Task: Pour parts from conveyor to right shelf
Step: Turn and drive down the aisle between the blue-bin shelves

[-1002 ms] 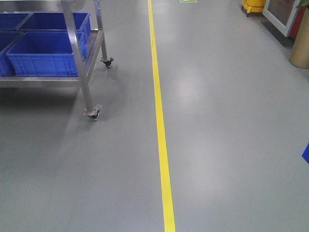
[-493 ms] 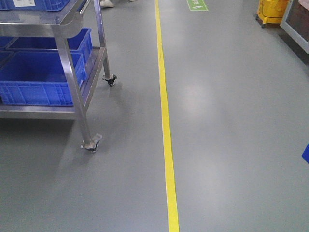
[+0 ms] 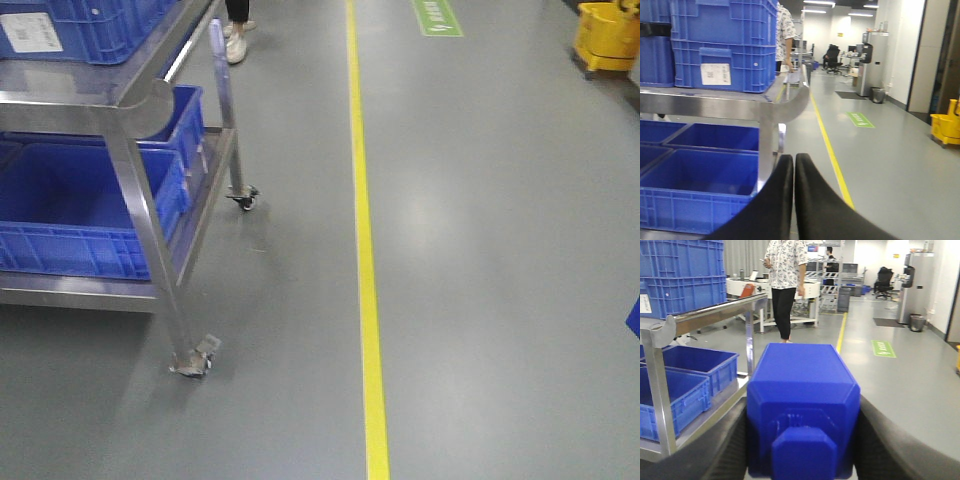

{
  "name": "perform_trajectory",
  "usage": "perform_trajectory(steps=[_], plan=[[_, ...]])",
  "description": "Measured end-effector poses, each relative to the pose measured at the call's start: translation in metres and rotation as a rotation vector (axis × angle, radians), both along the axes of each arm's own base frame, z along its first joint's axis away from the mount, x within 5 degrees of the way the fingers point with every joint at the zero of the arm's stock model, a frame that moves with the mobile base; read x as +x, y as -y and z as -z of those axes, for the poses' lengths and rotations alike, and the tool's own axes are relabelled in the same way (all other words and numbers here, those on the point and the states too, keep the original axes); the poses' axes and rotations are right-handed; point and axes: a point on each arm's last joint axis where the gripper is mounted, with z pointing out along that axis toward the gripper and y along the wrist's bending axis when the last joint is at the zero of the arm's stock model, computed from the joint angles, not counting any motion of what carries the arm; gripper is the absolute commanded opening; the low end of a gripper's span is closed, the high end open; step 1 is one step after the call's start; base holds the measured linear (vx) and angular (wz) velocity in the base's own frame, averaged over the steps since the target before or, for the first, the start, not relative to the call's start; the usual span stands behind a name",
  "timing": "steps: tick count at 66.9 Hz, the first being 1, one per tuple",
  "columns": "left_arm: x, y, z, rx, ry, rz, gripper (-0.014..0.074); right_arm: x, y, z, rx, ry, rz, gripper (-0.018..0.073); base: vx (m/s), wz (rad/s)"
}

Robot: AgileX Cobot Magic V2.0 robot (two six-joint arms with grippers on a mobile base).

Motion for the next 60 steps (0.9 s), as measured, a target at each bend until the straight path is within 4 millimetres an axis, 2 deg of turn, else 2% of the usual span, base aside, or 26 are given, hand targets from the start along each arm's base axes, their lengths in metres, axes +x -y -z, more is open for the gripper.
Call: perform_trajectory(steps=[18, 60], plan=[[0.0000, 0.0000, 0.0000, 0.000, 0.000, 0.000, -0.0006, 0.0000, 0.0000, 0.0000, 0.000, 0.000, 0.000, -0.0004, 0.36, 0.55], [0.0000, 0.0000, 0.0000, 0.000, 0.000, 0.000, -0.0006, 0.0000, 0.0000, 0.0000, 0.000, 0.000, 0.000, -0.0004, 0.25, 0.90]])
